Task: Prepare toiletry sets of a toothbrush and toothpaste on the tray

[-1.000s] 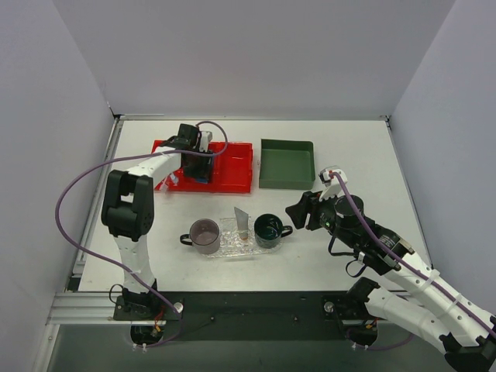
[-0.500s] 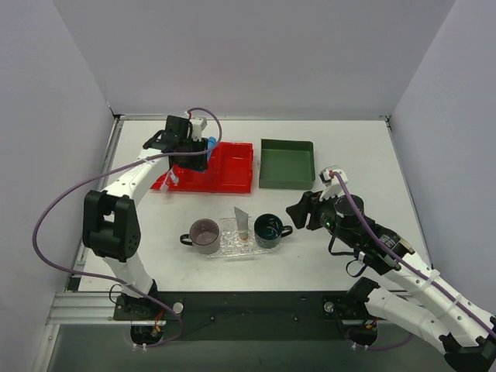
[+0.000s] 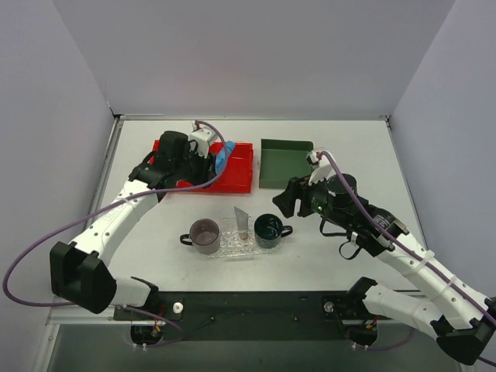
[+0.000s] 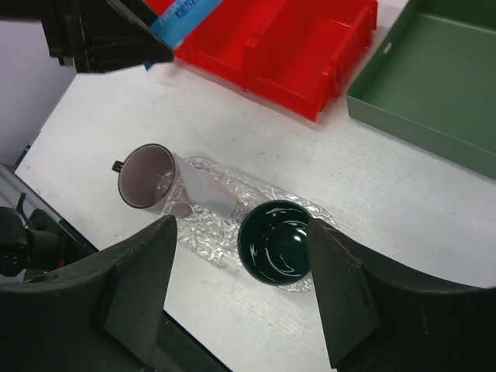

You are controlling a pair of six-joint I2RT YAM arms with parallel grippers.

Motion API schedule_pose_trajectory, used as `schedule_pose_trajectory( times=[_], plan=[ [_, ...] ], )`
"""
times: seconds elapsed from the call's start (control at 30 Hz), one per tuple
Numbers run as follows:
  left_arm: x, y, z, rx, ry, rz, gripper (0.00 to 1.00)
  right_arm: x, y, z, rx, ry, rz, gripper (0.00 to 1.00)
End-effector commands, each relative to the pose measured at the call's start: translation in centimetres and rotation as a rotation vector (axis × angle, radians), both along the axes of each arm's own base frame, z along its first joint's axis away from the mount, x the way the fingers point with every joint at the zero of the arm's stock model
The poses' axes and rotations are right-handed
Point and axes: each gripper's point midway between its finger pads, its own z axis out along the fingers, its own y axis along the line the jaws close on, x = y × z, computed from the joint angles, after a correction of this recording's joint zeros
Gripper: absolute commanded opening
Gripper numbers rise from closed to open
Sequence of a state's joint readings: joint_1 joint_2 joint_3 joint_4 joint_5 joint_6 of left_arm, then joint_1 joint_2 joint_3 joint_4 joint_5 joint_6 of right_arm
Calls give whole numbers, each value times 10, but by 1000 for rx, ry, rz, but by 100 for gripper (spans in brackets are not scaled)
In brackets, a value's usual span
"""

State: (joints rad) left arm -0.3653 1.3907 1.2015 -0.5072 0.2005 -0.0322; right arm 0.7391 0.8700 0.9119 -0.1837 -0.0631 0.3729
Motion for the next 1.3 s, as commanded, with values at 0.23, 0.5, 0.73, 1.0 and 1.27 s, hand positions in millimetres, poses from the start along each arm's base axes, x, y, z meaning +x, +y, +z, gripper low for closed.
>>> schedule_pose_trajectory(
  times=[0.23, 0.5, 0.73, 1.0, 1.27],
  plan=[
    [-52, -73, 72, -116, -292, -367, 20, 25, 22, 62, 211, 54, 108, 66],
    [-96, -96, 91, -197, -382, -540, 20, 33, 20, 76, 336, 150, 166, 67],
    [-124, -115, 97, -262, -413, -642, 20, 42, 21, 71, 416, 237, 180, 66],
    [-131, -119, 96, -249, -426, -663, 20, 39, 32, 68, 476, 293, 239, 65],
    [-129, -118, 96, -243, -431, -649, 20, 34, 34, 54, 492, 337, 250, 61]
  ],
)
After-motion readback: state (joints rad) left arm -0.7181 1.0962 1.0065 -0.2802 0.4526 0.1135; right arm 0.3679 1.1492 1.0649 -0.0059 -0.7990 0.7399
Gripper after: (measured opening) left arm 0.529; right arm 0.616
